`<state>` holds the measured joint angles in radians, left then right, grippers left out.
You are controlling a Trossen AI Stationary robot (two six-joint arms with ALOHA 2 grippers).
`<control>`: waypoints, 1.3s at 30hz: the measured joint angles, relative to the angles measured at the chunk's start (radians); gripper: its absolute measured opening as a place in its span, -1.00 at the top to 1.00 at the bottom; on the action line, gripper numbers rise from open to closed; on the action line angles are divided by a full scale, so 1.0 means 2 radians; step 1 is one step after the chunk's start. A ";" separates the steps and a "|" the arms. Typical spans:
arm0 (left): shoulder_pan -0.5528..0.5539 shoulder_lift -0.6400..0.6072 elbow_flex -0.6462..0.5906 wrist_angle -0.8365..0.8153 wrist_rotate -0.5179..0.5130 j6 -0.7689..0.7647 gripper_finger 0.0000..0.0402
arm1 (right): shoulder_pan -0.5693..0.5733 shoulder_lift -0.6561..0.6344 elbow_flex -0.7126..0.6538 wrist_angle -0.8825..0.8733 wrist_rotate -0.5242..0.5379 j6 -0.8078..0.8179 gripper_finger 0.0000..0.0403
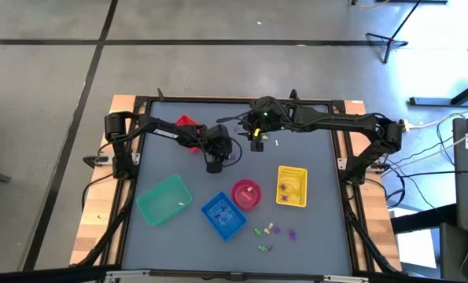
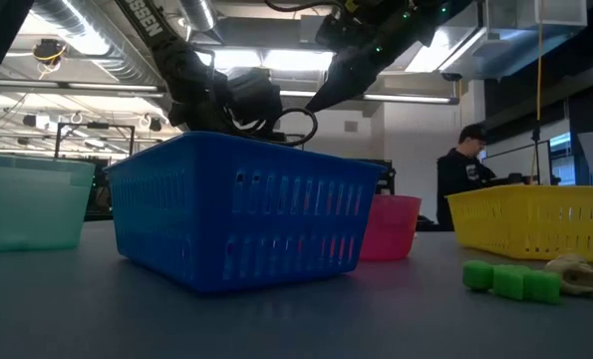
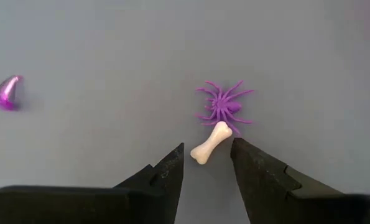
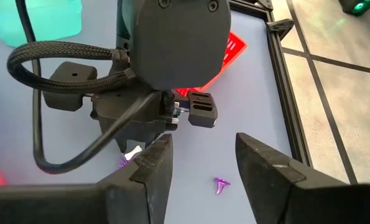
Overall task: Sort Halloween decoration
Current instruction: Put the white bone toy into the green bin
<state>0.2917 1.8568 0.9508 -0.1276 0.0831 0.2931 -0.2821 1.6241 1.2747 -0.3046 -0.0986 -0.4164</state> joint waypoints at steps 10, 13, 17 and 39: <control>0.009 0.001 0.000 -0.005 0.031 -0.016 0.57 | 0.000 0.000 0.000 0.000 0.000 0.000 0.14; 0.009 0.001 -0.001 -0.005 0.031 -0.015 0.61 | 0.000 0.000 0.000 0.000 0.000 0.000 0.14; 0.009 0.001 -0.001 -0.006 0.031 -0.015 0.67 | 0.000 0.000 0.000 0.000 0.000 -0.001 0.14; 0.007 0.000 -0.001 -0.007 0.031 -0.062 0.98 | 0.000 0.000 0.000 -0.001 0.000 -0.005 0.14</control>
<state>0.3065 1.8576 0.9482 -0.1417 0.1452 0.1682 -0.2817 1.6234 1.2747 -0.3069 -0.0986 -0.4259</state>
